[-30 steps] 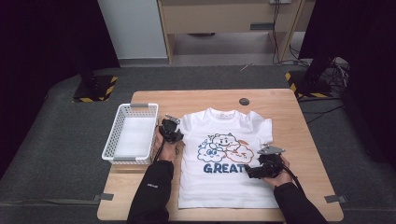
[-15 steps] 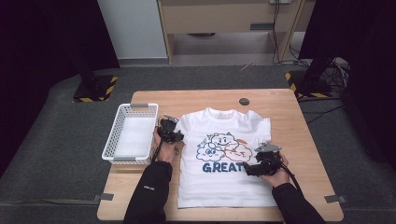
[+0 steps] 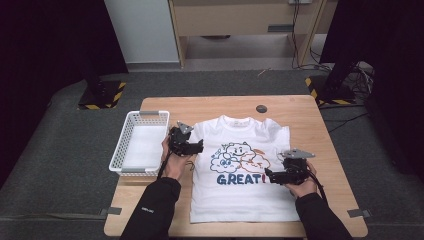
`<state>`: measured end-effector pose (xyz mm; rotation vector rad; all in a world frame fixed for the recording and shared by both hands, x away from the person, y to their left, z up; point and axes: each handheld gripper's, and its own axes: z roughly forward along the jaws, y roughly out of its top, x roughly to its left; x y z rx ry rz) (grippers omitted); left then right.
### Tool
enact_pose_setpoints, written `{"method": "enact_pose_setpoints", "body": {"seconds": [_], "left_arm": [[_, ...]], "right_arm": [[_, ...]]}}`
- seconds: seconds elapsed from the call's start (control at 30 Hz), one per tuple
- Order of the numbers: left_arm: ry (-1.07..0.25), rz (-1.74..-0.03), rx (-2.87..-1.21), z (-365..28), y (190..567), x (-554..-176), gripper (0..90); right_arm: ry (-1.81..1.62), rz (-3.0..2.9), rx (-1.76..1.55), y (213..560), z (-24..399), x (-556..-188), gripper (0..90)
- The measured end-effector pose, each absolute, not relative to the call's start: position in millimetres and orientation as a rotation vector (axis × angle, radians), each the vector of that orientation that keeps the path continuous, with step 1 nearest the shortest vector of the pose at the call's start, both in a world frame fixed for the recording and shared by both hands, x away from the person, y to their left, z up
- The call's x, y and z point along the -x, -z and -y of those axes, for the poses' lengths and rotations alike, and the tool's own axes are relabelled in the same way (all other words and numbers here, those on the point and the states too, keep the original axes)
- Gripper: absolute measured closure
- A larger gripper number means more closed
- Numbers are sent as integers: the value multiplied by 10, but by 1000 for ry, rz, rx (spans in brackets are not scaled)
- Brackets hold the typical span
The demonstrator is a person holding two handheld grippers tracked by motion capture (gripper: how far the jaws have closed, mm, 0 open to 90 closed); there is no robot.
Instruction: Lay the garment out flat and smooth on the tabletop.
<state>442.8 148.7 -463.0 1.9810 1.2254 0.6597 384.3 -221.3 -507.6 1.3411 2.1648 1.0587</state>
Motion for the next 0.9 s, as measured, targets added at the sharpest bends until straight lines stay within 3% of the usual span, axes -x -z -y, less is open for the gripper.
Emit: {"method": "enact_pose_setpoints", "body": {"seconds": [0.3,0.7,0.9], "left_arm": [[-491,-1145,-1984,-1327,4708,-4106,165],[-402,-1078,-2064,-1253,4851,-3792,119],[-422,-1060,-2114,-1311,4922,-3622,114]], "right_arm": [[-1074,-2155,-1356,5056,2287,-3839,19],[-1059,-2198,-1355,5071,2315,-3805,19],[-1059,-2211,-1345,5067,2362,-3765,22]]}}
